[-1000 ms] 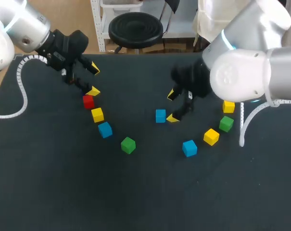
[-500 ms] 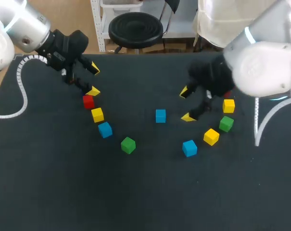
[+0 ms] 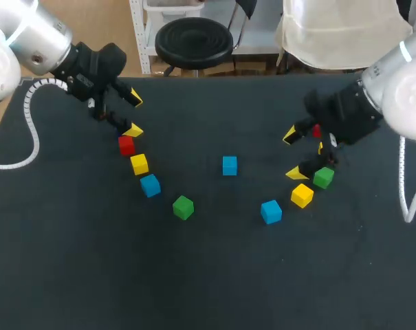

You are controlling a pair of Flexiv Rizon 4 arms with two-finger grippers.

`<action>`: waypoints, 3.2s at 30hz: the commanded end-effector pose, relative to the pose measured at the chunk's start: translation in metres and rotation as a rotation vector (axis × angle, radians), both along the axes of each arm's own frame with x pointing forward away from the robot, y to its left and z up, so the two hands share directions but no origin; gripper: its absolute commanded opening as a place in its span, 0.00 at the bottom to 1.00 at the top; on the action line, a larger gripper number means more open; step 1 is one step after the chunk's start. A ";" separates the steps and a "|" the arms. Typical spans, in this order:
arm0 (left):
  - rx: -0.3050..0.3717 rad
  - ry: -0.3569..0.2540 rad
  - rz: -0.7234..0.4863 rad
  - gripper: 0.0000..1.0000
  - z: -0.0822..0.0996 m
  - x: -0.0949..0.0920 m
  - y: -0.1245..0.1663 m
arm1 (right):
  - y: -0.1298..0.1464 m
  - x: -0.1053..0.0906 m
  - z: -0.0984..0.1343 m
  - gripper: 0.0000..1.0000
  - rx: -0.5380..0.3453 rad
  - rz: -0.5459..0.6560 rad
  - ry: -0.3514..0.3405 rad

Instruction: Place the blue cubes, place green cubes on the blue cubes, place the yellow cubes on the green cubes, then place the red cubes on the yellow cubes, and place purple cube on the red cubes.

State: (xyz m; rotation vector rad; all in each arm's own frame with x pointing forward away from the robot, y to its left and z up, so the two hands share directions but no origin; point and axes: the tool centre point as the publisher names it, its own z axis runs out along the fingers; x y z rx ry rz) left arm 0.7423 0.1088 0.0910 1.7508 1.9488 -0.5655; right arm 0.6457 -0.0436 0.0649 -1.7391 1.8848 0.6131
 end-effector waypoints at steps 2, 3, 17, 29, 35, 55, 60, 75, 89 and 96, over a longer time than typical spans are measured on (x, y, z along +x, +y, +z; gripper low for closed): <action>0.001 -0.002 0.000 1.00 0.000 -0.001 0.000 | 0.000 0.000 0.000 1.00 0.001 -0.001 -0.002; 0.001 -0.002 0.000 1.00 0.000 -0.001 0.000 | 0.000 0.000 0.000 1.00 0.001 -0.001 -0.002; 0.001 -0.002 0.000 1.00 0.000 -0.001 0.000 | 0.000 0.000 0.000 1.00 0.001 -0.001 -0.002; 0.001 -0.002 0.000 1.00 0.000 -0.001 0.000 | 0.000 0.000 0.000 1.00 0.001 -0.001 -0.002; 0.001 -0.002 0.000 1.00 0.000 -0.001 0.000 | 0.000 0.000 0.000 1.00 0.001 -0.001 -0.002; 0.001 -0.002 0.000 1.00 0.000 -0.001 0.000 | 0.000 0.000 0.000 1.00 0.001 -0.001 -0.002; 0.001 -0.002 0.000 1.00 0.000 -0.001 0.000 | 0.000 0.000 0.000 1.00 0.001 -0.001 -0.002; 0.001 -0.002 0.000 1.00 0.000 -0.001 0.000 | -0.004 -0.056 0.014 1.00 -0.038 0.093 -0.012; 0.001 -0.002 0.000 1.00 0.000 -0.001 0.000 | -0.004 -0.076 0.011 1.00 -0.025 0.093 0.014; 0.001 -0.002 0.000 1.00 0.000 -0.001 0.000 | -0.004 -0.076 0.011 1.00 -0.025 0.093 0.014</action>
